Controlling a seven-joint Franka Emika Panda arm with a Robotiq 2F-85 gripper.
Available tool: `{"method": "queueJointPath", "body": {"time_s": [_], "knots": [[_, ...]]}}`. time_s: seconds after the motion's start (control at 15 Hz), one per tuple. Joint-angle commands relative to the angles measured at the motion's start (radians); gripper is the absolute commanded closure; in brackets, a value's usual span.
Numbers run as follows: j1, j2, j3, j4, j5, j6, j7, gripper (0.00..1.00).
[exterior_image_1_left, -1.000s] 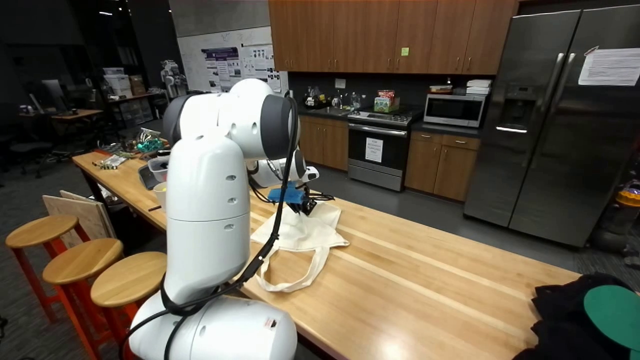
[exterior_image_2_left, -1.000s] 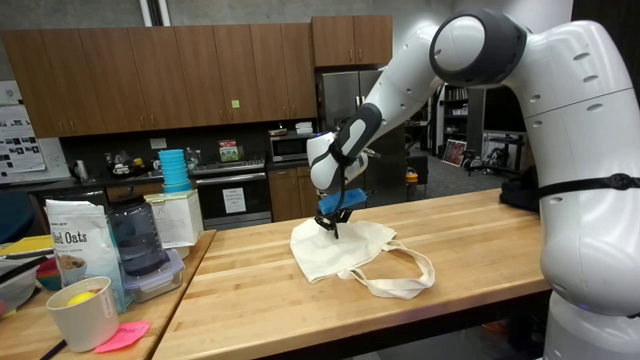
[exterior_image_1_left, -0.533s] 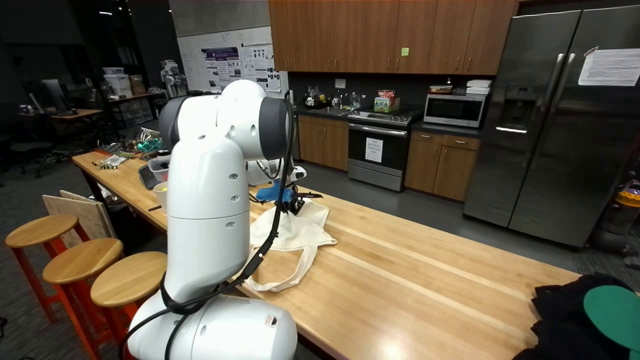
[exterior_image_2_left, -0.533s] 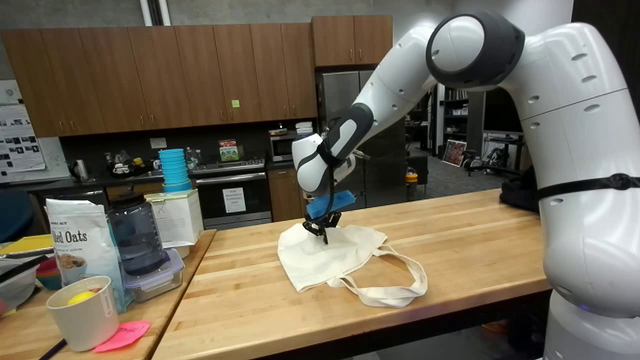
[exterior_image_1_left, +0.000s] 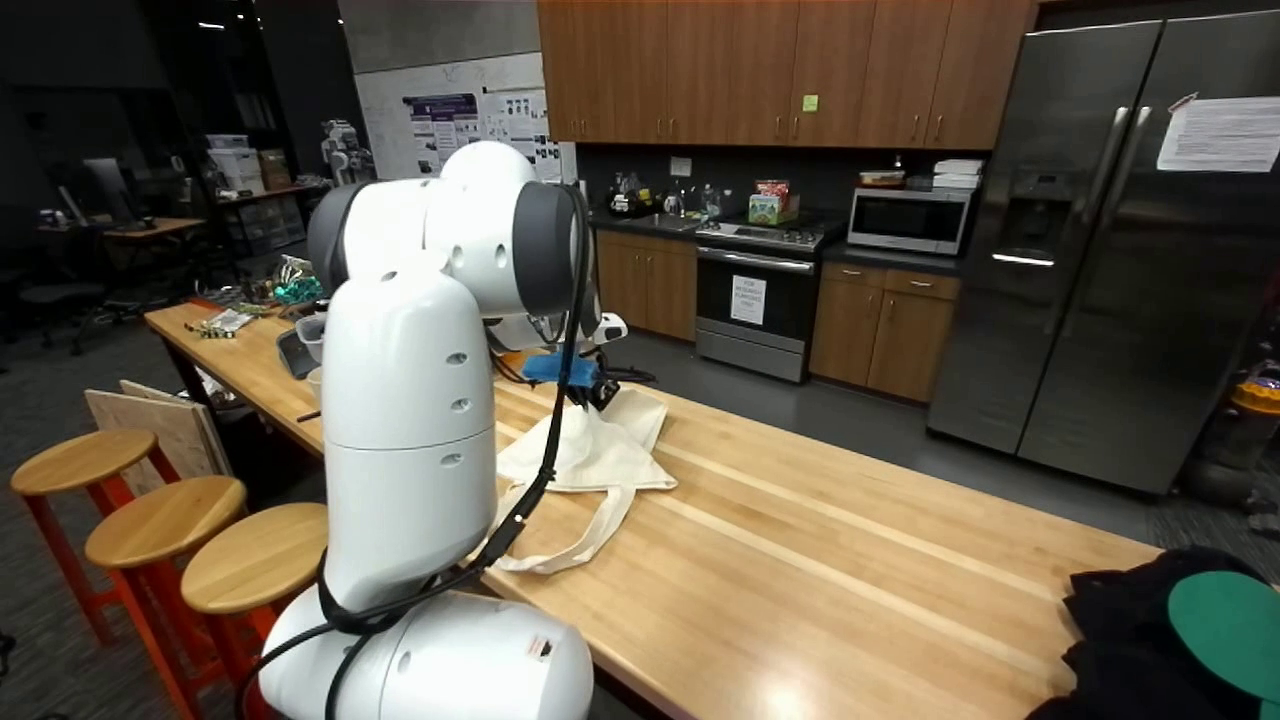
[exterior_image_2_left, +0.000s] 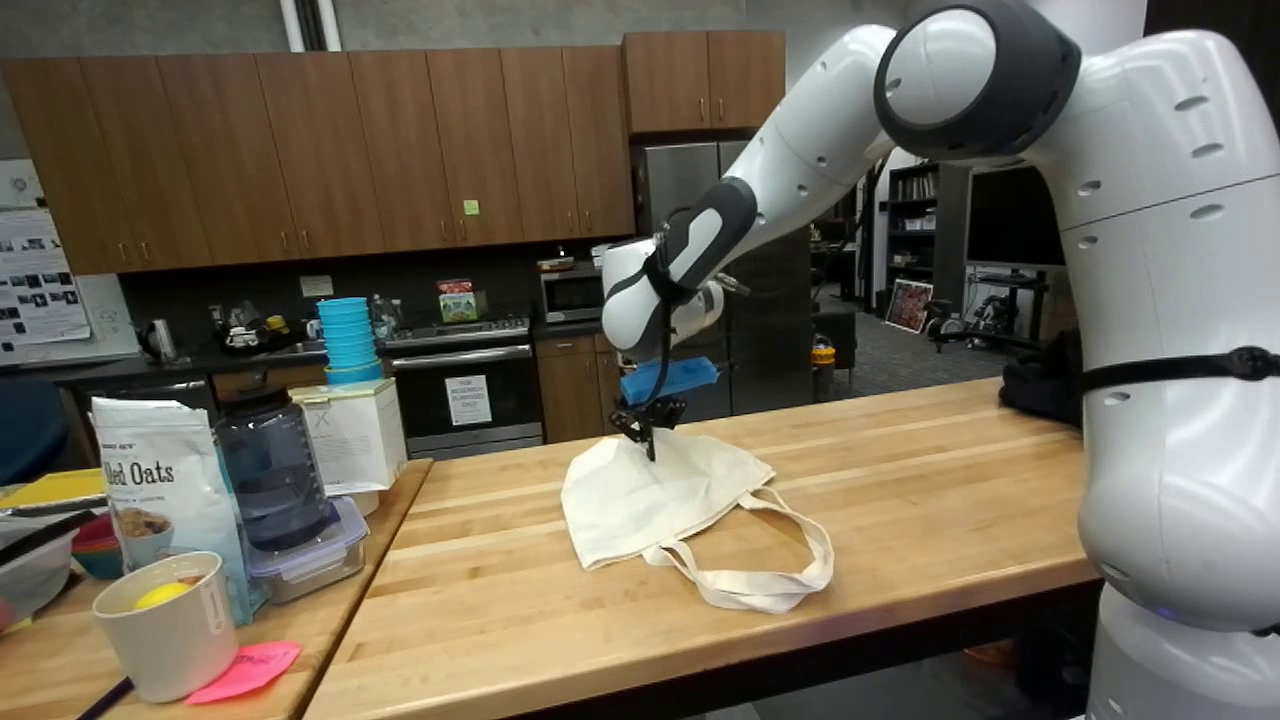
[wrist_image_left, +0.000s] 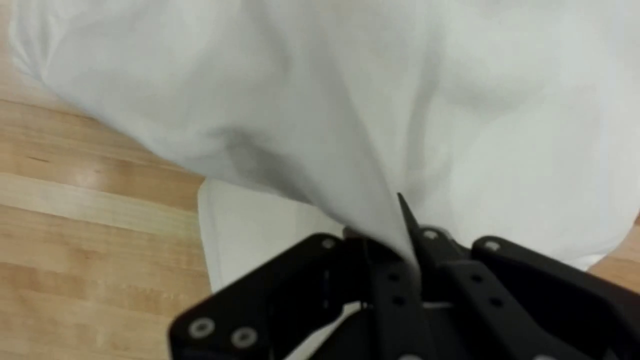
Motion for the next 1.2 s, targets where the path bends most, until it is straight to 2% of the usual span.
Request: {"method": "queueJointPath", "body": {"time_s": [0.0,0.33,1.13], "knots": [[-0.063,-0.072,0.01,-0.039,0.109,0.026,-0.085,0.99],[-0.123,-0.08,-0.004,-0.033,0.207,0.019,-0.143,0.99],[-0.138,-0.043,-0.024,-0.038,0.179,0.011,-0.122,0.96]]}}
